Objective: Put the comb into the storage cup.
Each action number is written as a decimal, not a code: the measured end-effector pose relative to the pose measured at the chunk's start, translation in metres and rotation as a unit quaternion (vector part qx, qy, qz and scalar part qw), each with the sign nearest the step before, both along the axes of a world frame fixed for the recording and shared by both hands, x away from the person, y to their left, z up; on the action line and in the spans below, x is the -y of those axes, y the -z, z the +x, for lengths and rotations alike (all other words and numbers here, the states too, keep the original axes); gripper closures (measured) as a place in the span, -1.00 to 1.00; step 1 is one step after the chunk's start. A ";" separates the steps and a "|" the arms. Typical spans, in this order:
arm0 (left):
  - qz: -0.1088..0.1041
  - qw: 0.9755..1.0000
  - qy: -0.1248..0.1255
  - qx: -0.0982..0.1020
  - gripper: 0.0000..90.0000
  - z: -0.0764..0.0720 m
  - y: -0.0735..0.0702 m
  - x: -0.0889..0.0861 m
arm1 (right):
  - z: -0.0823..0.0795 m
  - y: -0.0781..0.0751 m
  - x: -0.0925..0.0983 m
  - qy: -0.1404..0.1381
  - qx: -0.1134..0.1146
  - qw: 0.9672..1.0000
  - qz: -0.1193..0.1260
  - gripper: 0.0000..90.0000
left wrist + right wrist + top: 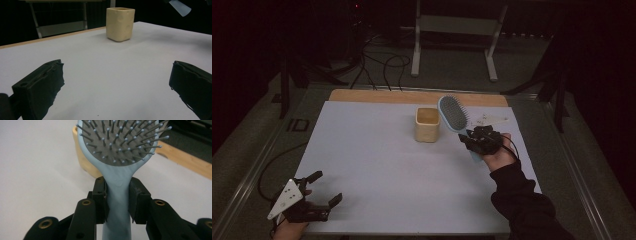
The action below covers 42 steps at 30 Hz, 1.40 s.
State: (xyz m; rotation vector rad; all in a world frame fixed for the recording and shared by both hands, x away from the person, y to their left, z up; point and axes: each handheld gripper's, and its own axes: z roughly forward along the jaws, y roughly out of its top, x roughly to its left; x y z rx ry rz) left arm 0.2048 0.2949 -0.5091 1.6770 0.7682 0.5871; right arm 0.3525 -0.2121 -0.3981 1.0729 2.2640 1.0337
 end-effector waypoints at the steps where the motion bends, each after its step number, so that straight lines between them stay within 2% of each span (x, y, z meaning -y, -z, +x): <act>1: 0.000 1.000 -0.001 0.000 -1.00 0.000 0.000 0.000 | 0.000 -0.002 -0.002 -0.001 0.001 1.000 0.002 0.56; 11: -0.001 1.000 0.000 0.000 -1.00 0.000 0.000 0.000 | 0.008 -0.014 -0.022 -0.011 0.025 0.999 0.018 0.56; 16: -0.002 1.000 0.000 0.000 -1.00 0.000 0.000 -0.001 | 0.014 -0.019 -0.031 -0.015 0.026 0.999 0.026 0.56; 37: -0.005 1.000 0.000 0.000 -1.00 0.000 0.000 -0.002 | 0.035 -0.038 -0.064 -0.031 0.058 0.997 0.043 0.56; 38: -0.005 1.000 0.000 -0.001 -1.00 0.000 0.000 -0.002 | 0.037 -0.040 -0.067 -0.031 0.064 0.996 0.044 0.56; 42: -0.004 1.000 0.002 0.000 -1.00 -0.001 0.000 -0.001 | 0.044 -0.044 -0.072 -0.035 0.066 0.996 0.053 0.56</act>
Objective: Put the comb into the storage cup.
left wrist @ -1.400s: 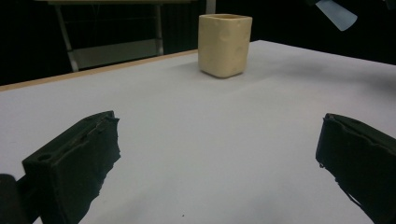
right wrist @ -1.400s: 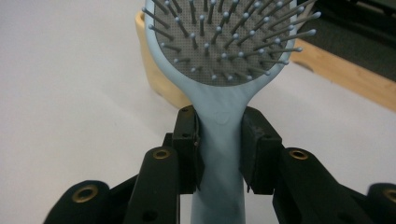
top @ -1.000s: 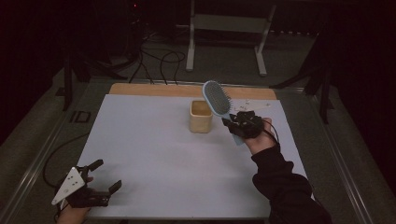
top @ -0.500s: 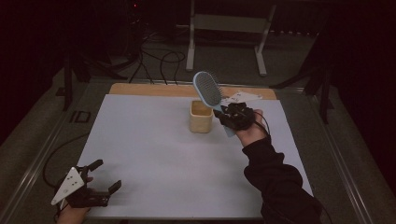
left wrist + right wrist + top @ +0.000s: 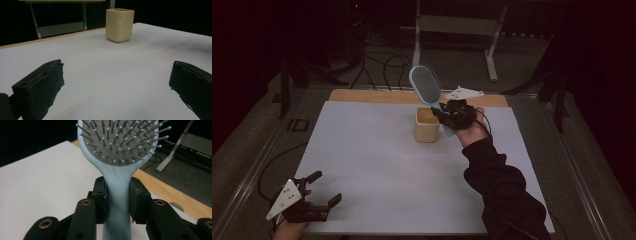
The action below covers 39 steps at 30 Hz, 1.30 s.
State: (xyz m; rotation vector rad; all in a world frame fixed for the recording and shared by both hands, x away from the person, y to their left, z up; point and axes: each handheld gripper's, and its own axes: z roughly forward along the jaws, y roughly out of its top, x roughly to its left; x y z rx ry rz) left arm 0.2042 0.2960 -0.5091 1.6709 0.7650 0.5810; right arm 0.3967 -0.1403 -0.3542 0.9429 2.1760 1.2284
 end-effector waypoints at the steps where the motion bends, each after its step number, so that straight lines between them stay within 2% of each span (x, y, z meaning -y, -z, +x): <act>1: 0.000 1.000 0.000 0.000 -1.00 0.000 0.000 0.000 | 0.002 -0.001 -0.001 -0.004 0.001 1.000 0.001 0.56; 5: -0.002 1.000 0.000 0.001 -1.00 0.000 0.000 0.000 | 0.006 -0.006 -0.007 0.000 0.013 1.000 0.005 0.56; 13: -0.006 1.000 0.000 0.002 -1.00 -0.001 -0.001 -0.001 | 0.017 -0.011 -0.017 0.004 0.021 1.000 0.016 0.56; 15: -0.006 1.000 0.000 0.001 -1.00 -0.001 -0.001 -0.001 | 0.019 -0.012 -0.020 0.005 0.030 0.999 0.014 0.56; 23: -0.006 1.000 0.001 0.001 -1.00 -0.001 -0.001 -0.002 | 0.028 -0.016 -0.024 0.004 0.044 0.998 0.032 0.56; 31: -0.005 1.000 0.003 0.002 -1.00 -0.002 -0.001 -0.002 | 0.037 -0.014 -0.029 0.000 0.061 0.997 0.052 0.56; 39: -0.008 1.000 0.003 0.001 -1.00 -0.002 0.000 -0.002 | 0.048 -0.009 -0.029 0.008 0.072 0.994 0.077 0.56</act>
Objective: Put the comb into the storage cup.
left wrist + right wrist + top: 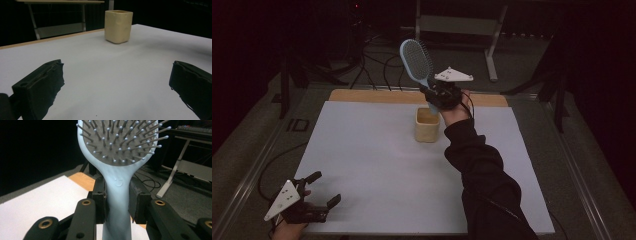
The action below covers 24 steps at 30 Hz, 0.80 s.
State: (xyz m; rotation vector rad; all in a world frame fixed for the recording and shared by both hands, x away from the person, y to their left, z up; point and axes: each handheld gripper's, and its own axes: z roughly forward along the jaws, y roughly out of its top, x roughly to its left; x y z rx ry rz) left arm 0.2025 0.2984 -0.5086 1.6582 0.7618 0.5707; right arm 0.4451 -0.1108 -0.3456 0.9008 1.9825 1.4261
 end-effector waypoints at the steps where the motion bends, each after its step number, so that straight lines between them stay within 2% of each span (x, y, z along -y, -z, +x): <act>1: -0.001 1.000 0.000 0.000 -1.00 0.000 0.000 0.000 | 0.000 0.001 -0.001 0.003 0.003 1.000 0.002 0.56; 3: -0.001 1.000 0.000 0.000 -1.00 0.000 0.000 0.000 | 0.002 0.002 0.000 0.002 0.011 1.000 0.007 0.56; 10: -0.002 1.000 0.000 0.000 -1.00 0.000 0.000 -0.001 | 0.012 0.006 -0.003 0.005 0.007 1.000 0.008 0.56; 19: -0.005 1.000 0.000 -0.001 -1.00 0.000 0.000 -0.001 | 0.020 0.007 -0.010 0.005 0.021 1.000 0.013 0.56; 24: -0.005 1.000 0.001 -0.001 -1.00 0.000 0.001 -0.001 | 0.026 0.011 -0.012 0.005 0.018 0.999 0.027 0.56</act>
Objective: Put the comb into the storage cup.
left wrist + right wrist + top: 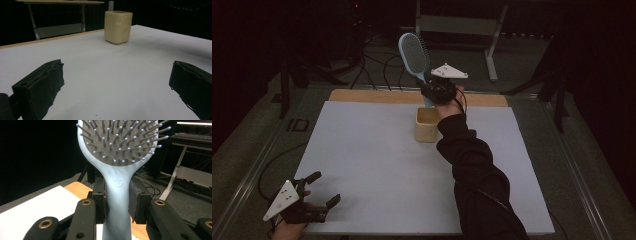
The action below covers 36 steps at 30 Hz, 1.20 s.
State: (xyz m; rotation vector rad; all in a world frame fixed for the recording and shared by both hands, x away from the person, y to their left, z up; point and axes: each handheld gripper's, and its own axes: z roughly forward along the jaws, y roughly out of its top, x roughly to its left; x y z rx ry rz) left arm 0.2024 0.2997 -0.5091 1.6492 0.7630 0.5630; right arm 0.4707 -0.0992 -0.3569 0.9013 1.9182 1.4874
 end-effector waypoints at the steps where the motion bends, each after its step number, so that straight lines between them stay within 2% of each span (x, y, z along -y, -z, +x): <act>1: -0.001 1.000 0.000 -0.001 -1.00 0.000 0.000 0.000 | 0.000 0.002 -0.001 0.002 0.003 1.000 -0.002 0.56; 11: -0.003 1.000 0.000 -0.003 -1.00 0.000 0.001 0.000 | 0.008 0.018 0.000 -0.003 0.003 1.000 0.006 0.56; 17: 0.001 1.000 0.001 -0.003 -1.00 0.000 0.001 0.000 | 0.011 0.028 0.002 -0.005 -0.011 1.000 0.013 0.56; 28: 0.002 1.000 0.000 -0.003 -1.00 0.000 0.001 0.000 | 0.013 0.049 0.006 -0.012 -0.015 1.000 0.006 0.56; 36: 0.003 1.000 0.000 -0.003 -1.00 0.000 0.001 0.000 | 0.012 0.059 0.010 -0.017 -0.018 1.000 0.012 0.56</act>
